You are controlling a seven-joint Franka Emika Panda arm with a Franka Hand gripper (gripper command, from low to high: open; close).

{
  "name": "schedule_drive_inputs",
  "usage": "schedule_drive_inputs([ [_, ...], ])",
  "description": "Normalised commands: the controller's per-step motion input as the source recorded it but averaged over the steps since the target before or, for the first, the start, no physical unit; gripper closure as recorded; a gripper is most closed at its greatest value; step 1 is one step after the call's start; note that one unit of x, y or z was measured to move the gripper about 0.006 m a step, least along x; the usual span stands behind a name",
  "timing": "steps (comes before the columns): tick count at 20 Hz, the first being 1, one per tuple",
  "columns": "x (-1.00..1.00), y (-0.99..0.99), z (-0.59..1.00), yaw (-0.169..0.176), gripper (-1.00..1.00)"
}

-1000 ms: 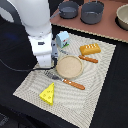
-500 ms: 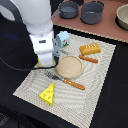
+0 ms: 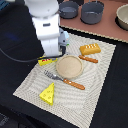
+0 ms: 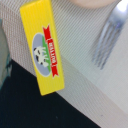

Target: Interact with the objects in diverse but meaningful ways.

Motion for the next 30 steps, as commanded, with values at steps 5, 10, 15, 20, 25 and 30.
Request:
schedule_drive_inputs([
  [5,0.85,-0.36,0.61,-0.022,-1.00],
  [10,0.87,-0.49,0.41,-0.001,-1.00],
  [15,0.78,-0.66,0.22,0.000,-1.00],
  [20,0.68,-0.67,0.08,0.033,-1.00],
  [25,0.43,-0.66,-0.02,0.125,-1.00],
  [30,0.18,-0.52,-0.03,0.214,-1.00],
])
